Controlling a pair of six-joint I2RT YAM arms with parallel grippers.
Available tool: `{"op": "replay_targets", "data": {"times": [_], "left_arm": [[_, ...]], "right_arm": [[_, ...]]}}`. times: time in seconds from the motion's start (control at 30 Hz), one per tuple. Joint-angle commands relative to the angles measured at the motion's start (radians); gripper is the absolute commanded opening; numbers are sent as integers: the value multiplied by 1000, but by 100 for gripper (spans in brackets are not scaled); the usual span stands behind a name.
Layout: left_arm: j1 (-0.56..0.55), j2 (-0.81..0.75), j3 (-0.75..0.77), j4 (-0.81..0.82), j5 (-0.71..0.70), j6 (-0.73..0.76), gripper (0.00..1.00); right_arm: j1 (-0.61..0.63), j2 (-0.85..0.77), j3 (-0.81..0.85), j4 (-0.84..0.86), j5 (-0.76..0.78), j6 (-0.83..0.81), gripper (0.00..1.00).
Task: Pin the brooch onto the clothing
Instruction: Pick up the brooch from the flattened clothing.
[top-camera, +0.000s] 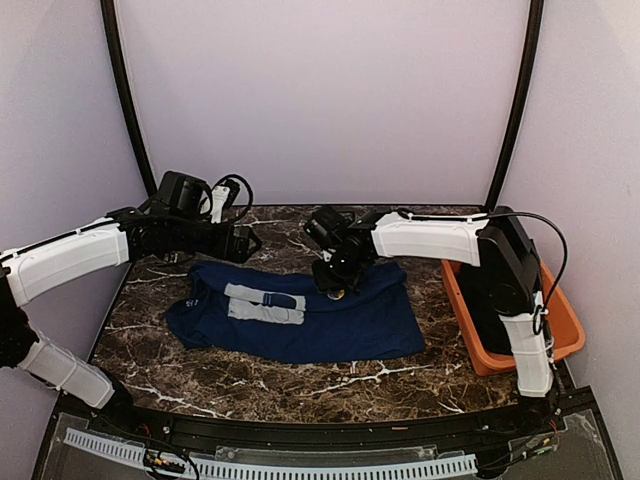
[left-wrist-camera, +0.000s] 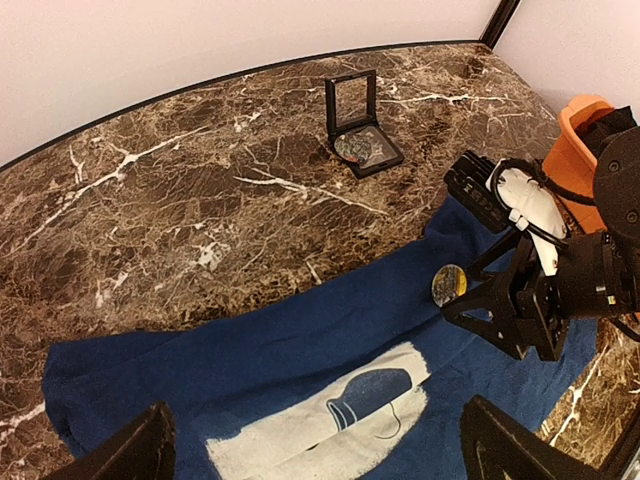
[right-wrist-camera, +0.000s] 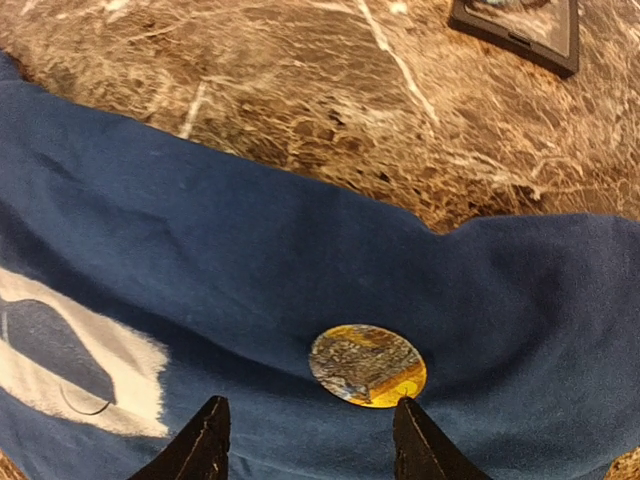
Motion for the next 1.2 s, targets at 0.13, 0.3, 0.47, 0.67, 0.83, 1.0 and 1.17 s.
{"op": "replay_targets", "data": {"times": [0.13, 0.3, 0.47, 0.67, 0.83, 1.0, 1.17], "left_arm": [[3, -40, -3, 0, 39, -32, 99], [3, -41, -3, -1, 39, -34, 99], [4, -43, -3, -1, 40, -32, 99], [2, -38, -6, -1, 35, -30, 99], [3, -26, -6, 2, 46, -35, 99], [2, -15, -7, 4, 59, -39, 99], [2, -11, -7, 5, 63, -41, 99]], "right_arm": [[12, 58, 37, -51, 81, 43, 54], [10, 97, 71, -53, 96, 45, 54], [4, 122, 90, -53, 100, 52, 54], [-4, 117, 89, -48, 94, 48, 51], [-11, 73, 39, -12, 98, 53, 46], [-30, 59, 19, 2, 86, 49, 37], [-37, 45, 4, 15, 88, 52, 29]]}}
